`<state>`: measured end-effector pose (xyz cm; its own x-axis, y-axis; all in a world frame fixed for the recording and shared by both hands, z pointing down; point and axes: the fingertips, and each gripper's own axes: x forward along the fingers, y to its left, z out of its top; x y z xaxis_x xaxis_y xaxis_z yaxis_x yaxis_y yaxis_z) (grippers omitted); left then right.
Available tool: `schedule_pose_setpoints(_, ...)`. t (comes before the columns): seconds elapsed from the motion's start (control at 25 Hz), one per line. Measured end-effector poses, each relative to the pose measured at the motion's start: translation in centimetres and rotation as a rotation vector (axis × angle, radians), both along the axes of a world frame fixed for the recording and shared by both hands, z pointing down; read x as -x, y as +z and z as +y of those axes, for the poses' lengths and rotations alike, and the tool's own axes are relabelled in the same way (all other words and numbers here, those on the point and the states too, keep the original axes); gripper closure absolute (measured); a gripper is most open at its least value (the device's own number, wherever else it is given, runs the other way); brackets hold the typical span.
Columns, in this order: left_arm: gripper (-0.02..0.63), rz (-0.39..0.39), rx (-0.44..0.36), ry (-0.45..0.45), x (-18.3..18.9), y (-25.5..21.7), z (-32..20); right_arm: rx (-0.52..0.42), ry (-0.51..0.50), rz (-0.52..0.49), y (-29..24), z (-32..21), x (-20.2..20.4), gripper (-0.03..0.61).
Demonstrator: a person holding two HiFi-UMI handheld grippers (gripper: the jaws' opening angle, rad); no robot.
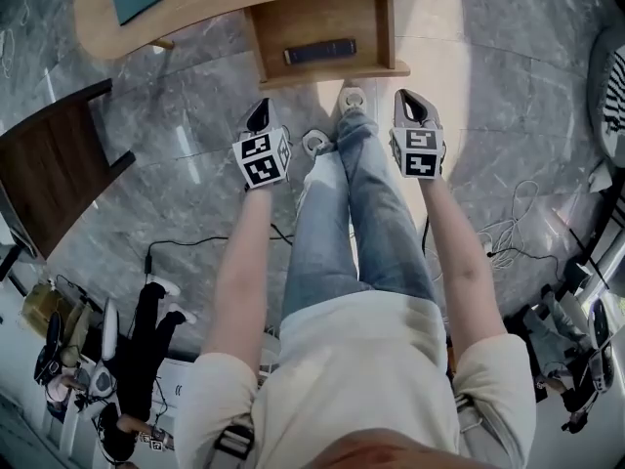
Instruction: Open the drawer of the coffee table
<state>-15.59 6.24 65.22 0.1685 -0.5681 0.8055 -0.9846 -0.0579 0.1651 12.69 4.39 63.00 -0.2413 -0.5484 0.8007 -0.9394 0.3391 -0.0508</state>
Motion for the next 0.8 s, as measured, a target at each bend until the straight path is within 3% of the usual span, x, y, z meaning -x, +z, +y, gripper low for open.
schedule_pose_setpoints(0.28, 0.615, 0.059, -0.054, -0.044, -0.7, -7.3, 1.3, -0.045, -0.004, -0.110, -7.9, 1.1, 2.3, 0.578)
schedule_pose_setpoints(0.8, 0.615, 0.163, -0.181, 0.022, -3.1, -23.5, 3.3, -0.128, -0.076, -0.295, -22.5, 3.6, 6.7, 0.580)
